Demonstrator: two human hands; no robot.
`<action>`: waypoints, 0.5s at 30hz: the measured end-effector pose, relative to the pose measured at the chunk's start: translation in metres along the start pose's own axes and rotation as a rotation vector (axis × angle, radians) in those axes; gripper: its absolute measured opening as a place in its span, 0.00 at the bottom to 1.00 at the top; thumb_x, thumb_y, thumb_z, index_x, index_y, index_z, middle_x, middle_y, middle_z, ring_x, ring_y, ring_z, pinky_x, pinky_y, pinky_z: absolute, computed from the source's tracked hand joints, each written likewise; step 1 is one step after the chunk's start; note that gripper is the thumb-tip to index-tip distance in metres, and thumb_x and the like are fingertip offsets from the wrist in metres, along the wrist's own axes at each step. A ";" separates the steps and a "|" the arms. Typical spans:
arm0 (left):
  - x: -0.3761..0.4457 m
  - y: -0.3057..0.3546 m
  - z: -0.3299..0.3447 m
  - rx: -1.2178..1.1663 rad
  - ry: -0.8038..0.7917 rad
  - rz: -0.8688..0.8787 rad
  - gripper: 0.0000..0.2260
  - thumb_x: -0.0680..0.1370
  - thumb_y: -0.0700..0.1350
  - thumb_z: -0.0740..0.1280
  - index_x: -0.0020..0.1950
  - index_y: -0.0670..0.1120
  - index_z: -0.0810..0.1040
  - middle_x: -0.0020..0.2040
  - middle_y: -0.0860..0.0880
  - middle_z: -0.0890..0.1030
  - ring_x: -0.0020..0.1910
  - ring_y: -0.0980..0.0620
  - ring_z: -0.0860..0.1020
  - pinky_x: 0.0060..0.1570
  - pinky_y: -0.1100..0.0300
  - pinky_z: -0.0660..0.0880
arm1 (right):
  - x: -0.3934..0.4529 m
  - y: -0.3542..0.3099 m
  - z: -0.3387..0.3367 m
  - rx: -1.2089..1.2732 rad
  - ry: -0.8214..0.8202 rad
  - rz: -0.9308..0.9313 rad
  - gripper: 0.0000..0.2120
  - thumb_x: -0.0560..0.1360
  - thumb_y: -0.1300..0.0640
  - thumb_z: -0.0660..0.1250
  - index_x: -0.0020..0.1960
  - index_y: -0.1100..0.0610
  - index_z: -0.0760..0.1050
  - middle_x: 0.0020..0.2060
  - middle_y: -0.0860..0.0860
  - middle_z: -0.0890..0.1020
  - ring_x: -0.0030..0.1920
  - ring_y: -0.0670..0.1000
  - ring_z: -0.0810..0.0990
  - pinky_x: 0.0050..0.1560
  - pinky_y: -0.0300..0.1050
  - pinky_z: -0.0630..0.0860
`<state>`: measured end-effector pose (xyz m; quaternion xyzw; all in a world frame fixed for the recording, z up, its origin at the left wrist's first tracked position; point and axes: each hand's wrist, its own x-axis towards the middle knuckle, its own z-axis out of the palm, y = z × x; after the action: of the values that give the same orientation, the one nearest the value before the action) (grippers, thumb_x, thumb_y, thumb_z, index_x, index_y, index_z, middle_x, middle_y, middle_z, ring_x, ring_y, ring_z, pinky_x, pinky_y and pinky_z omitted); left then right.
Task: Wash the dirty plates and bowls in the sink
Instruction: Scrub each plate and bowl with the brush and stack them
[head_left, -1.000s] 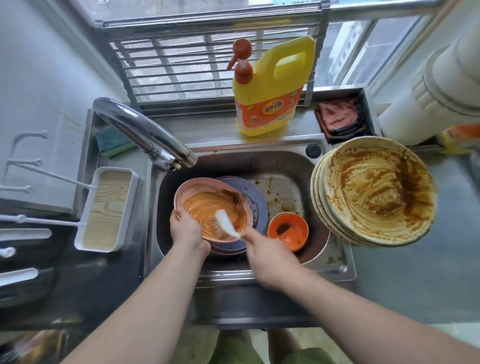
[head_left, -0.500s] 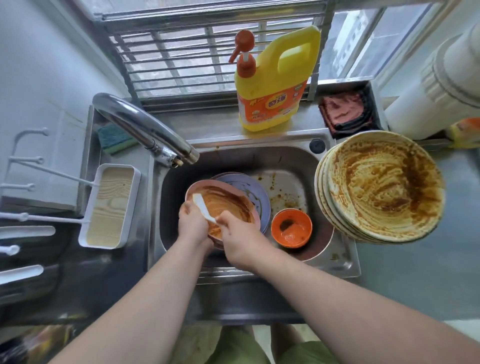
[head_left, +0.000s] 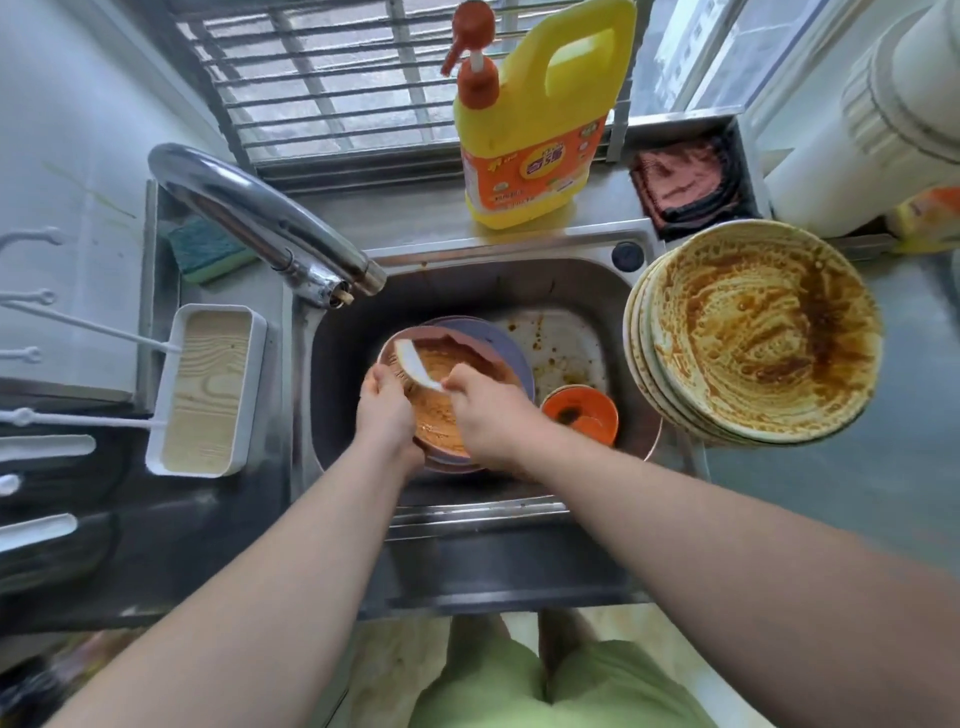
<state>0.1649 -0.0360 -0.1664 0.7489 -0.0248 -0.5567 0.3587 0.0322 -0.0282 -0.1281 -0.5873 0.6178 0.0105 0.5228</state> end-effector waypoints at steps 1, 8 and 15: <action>0.003 0.003 0.000 -0.013 0.043 0.014 0.19 0.88 0.58 0.52 0.76 0.56 0.69 0.62 0.44 0.80 0.52 0.43 0.83 0.49 0.43 0.83 | -0.017 -0.001 0.009 0.034 -0.041 -0.030 0.13 0.86 0.50 0.54 0.68 0.44 0.71 0.62 0.56 0.81 0.60 0.60 0.79 0.62 0.55 0.76; 0.018 0.015 -0.022 0.051 0.079 -0.010 0.19 0.88 0.58 0.52 0.77 0.57 0.68 0.64 0.44 0.80 0.57 0.42 0.82 0.48 0.43 0.83 | -0.052 0.081 -0.031 -0.271 -0.094 0.173 0.10 0.86 0.48 0.53 0.63 0.41 0.69 0.56 0.54 0.82 0.48 0.58 0.80 0.52 0.55 0.81; -0.006 -0.008 0.008 -0.034 0.006 -0.124 0.17 0.88 0.60 0.50 0.73 0.59 0.70 0.57 0.43 0.83 0.52 0.39 0.85 0.53 0.32 0.81 | 0.007 0.003 -0.012 -0.150 0.051 0.089 0.13 0.84 0.55 0.57 0.66 0.44 0.68 0.53 0.54 0.81 0.53 0.60 0.82 0.51 0.57 0.80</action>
<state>0.1533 -0.0319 -0.1672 0.7444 0.0322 -0.5759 0.3364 0.0247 -0.0398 -0.1291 -0.5970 0.6537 0.0652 0.4605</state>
